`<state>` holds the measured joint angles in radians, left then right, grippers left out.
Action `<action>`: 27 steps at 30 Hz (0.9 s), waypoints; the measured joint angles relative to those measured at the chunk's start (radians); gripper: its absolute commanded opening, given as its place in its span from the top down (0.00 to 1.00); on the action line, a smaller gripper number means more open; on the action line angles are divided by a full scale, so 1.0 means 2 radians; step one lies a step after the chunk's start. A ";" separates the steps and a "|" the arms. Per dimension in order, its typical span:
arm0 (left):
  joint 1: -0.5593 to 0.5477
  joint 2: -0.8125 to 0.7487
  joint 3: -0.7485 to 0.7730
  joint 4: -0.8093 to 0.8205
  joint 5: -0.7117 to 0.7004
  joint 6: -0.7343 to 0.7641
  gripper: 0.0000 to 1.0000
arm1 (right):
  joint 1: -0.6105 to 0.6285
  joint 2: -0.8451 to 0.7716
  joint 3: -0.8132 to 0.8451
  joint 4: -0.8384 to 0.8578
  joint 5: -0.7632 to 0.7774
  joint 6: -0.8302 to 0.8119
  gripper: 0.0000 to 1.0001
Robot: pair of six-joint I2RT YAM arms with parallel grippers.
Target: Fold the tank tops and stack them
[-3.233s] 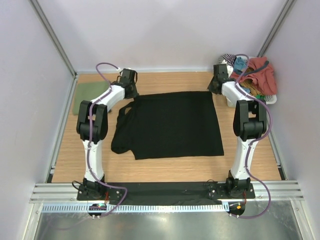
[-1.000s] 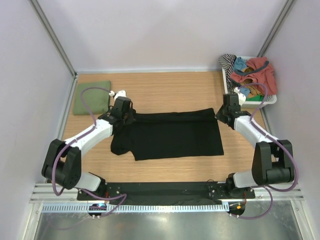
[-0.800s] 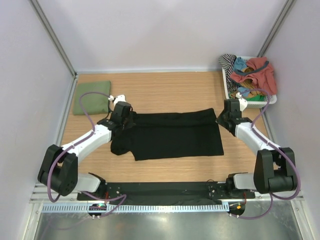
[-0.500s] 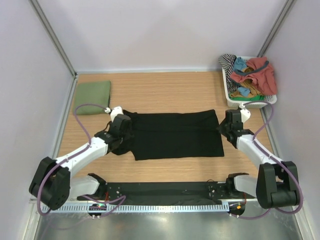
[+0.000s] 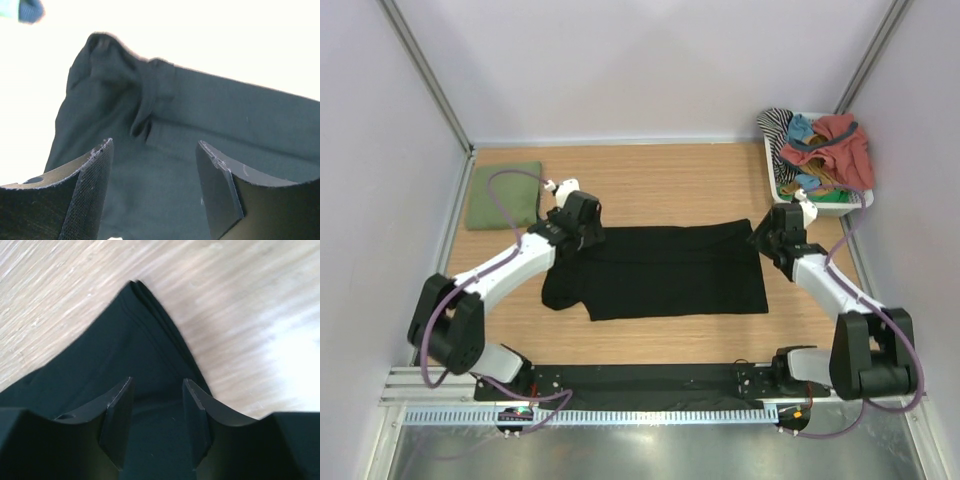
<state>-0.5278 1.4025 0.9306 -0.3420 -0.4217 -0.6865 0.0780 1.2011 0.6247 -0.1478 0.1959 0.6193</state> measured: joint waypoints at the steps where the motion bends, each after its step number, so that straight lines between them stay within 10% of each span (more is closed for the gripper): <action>1: 0.001 0.024 0.023 -0.010 -0.003 0.003 0.32 | 0.000 0.021 0.017 -0.002 -0.005 -0.004 0.48; 15: 0.073 0.192 0.160 -0.068 0.026 0.024 0.29 | 0.012 0.247 0.167 -0.007 -0.009 -0.044 0.36; 27: 0.134 0.213 0.173 -0.075 0.070 0.033 0.24 | 0.023 0.300 0.208 -0.013 0.034 -0.047 0.97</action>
<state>-0.2596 1.8290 1.2758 -0.4919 -0.2810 -0.6209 0.1249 1.8019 1.0405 -0.1730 0.2638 0.5259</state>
